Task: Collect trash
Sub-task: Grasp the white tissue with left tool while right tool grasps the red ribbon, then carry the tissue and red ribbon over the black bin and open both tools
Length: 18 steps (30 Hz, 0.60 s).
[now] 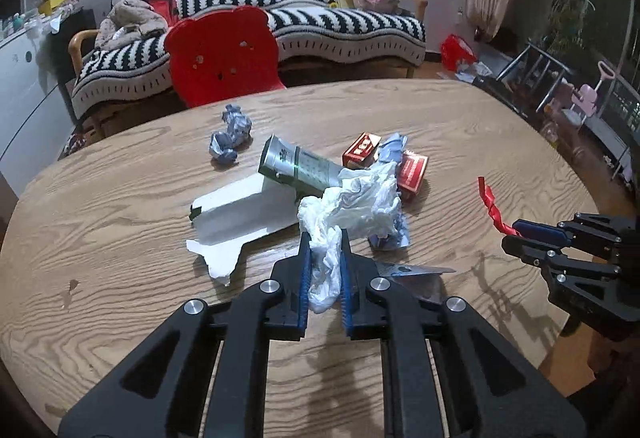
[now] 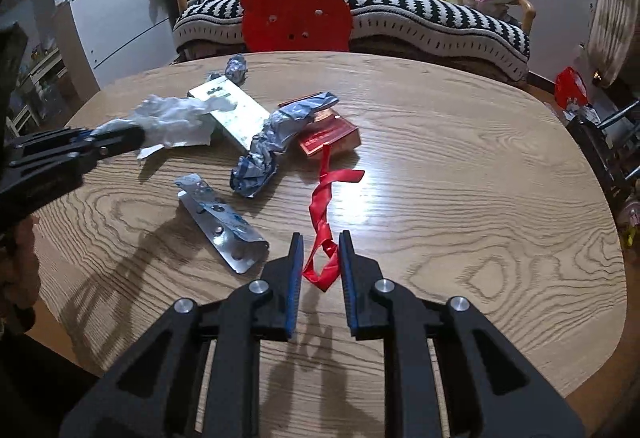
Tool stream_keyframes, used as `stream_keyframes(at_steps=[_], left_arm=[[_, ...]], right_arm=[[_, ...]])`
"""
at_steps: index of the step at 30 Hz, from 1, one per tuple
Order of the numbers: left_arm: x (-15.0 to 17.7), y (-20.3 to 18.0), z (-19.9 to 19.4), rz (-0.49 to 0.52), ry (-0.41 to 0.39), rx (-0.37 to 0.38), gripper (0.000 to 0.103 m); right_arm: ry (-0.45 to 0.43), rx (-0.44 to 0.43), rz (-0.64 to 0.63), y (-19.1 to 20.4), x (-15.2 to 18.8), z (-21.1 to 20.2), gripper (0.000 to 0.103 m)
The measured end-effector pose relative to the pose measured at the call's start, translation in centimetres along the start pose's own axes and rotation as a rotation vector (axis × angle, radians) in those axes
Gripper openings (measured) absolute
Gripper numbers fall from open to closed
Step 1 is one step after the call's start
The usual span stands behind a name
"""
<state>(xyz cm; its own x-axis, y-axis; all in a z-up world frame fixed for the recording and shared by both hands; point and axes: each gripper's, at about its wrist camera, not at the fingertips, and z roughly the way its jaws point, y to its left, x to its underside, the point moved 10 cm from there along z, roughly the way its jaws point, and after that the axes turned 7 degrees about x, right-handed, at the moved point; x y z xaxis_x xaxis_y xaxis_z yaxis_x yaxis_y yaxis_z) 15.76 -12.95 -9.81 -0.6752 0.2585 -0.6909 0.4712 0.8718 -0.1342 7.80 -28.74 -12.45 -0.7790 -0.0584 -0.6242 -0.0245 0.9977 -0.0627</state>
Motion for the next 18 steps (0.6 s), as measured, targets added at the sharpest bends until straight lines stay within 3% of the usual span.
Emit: stream_keyframes(at_steps=[5, 9, 18], left_arm=[[-0.5, -2.5, -0.7, 0.007, -0.018, 0.039, 0.012], [-1.1, -6.8, -0.6, 0.035, -0.028, 0.103, 0.012], [0.6, -23.7, 1.9, 0.194, 0.001, 0.32, 0.012]], right_arm=[[-0.03, 0.021, 0.04, -2.4, 0.4, -2.0, 0.019], [-0.053, 0.057, 0.086, -6.3, 1.4, -4.1, 0.019], [-0.072, 0.184, 0.256, -19.0, 7.4, -8.7, 0.019]])
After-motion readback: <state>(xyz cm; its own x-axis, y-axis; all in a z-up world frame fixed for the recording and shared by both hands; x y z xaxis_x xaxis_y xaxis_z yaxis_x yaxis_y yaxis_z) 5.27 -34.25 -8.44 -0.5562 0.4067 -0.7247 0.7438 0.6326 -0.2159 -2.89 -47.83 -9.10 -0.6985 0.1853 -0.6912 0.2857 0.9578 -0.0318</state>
